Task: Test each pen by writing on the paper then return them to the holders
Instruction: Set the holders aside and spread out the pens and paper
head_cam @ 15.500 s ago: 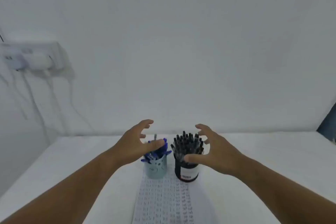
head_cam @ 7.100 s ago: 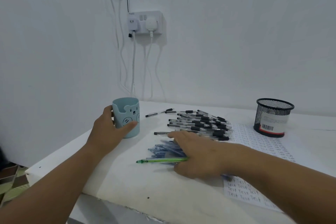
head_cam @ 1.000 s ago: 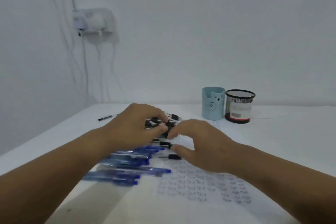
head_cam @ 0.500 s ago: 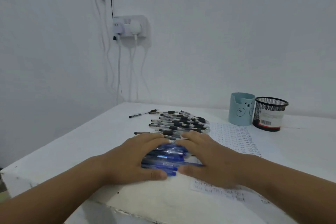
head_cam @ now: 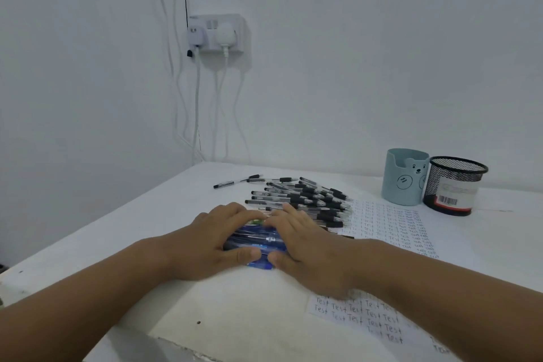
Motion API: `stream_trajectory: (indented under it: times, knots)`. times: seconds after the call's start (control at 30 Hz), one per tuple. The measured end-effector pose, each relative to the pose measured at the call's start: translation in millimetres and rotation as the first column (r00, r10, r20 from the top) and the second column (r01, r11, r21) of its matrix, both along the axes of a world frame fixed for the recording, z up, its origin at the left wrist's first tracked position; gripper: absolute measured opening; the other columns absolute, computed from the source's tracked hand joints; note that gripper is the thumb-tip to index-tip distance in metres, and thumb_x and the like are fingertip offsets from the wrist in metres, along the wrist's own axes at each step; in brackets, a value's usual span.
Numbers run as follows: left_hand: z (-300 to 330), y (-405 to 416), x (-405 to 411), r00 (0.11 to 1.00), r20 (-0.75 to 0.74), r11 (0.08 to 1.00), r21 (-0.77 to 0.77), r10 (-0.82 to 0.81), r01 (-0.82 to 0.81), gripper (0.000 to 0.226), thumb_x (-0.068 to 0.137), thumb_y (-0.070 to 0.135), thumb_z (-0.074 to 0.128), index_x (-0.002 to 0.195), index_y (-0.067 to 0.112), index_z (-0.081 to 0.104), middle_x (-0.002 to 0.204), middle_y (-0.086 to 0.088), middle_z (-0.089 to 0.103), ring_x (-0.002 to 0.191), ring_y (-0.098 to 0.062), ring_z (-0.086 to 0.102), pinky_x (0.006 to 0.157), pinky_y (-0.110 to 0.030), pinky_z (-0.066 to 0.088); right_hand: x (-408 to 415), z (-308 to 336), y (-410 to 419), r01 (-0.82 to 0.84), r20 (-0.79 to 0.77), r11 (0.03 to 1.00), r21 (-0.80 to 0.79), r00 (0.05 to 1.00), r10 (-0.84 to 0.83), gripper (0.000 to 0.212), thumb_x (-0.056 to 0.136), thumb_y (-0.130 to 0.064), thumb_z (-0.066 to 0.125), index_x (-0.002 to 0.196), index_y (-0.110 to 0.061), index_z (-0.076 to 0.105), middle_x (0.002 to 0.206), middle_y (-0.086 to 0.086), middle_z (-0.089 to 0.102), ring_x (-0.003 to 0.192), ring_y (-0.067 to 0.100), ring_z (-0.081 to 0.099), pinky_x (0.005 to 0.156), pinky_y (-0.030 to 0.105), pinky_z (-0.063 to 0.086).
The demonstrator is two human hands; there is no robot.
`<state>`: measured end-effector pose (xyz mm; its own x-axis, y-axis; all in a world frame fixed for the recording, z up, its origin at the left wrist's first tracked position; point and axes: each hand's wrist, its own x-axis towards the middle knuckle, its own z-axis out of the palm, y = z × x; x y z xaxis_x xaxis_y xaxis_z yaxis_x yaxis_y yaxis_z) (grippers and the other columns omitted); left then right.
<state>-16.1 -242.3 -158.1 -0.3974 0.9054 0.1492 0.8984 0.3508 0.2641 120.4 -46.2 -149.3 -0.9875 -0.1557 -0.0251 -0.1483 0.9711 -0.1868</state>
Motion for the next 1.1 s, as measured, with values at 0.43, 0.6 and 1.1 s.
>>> stream_trajectory:
  times: [0.43, 0.6, 1.1]
  knots:
    - [4, -12, -24, 0.991, -0.080, 0.994, -0.030, 0.104, -0.106, 0.063, 0.084, 0.087, 0.025, 0.140, 0.058, 0.035, 0.120, 0.031, 0.043, 0.123, 0.007, 0.035, 0.113, -0.040, 0.023, -15, 10, -3, -0.050, -0.172, 0.973, -0.224, 0.985, 0.011, 0.052, 0.102, -0.052, 0.042, 0.148, -0.036, 0.025, 0.150, -0.013, 0.032, 0.136, 0.002, 0.033, 0.113, 0.038, 0.036]
    - [12, 0, -3, 0.994, -0.110, 1.000, -0.017, 0.024, -0.026, 0.064, 0.089, 0.077, 0.037, 0.147, 0.054, 0.027, 0.143, 0.034, 0.024, 0.126, 0.031, 0.004, 0.114, -0.012, 0.006, 46, 24, 37, 0.138, -0.088, 0.988, -0.062, 0.986, -0.143, 0.084, 0.087, -0.077, 0.045, 0.150, -0.049, -0.002, 0.157, -0.028, 0.013, 0.132, -0.005, 0.030, 0.109, 0.026, 0.033]
    - [1, 76, 39, 0.969, -0.191, 0.986, 0.027, -0.155, 0.163, 0.054, 0.097, 0.067, 0.029, 0.144, 0.044, 0.043, 0.145, 0.028, 0.035, 0.138, 0.009, 0.027, 0.119, -0.038, 0.021, 125, 9, 108, 0.348, 0.159, 0.936, -0.062, 0.929, -0.335, 0.097, 0.078, -0.089, 0.038, 0.157, -0.046, 0.001, 0.162, -0.031, -0.007, 0.149, -0.005, 0.000, 0.123, 0.027, 0.007]
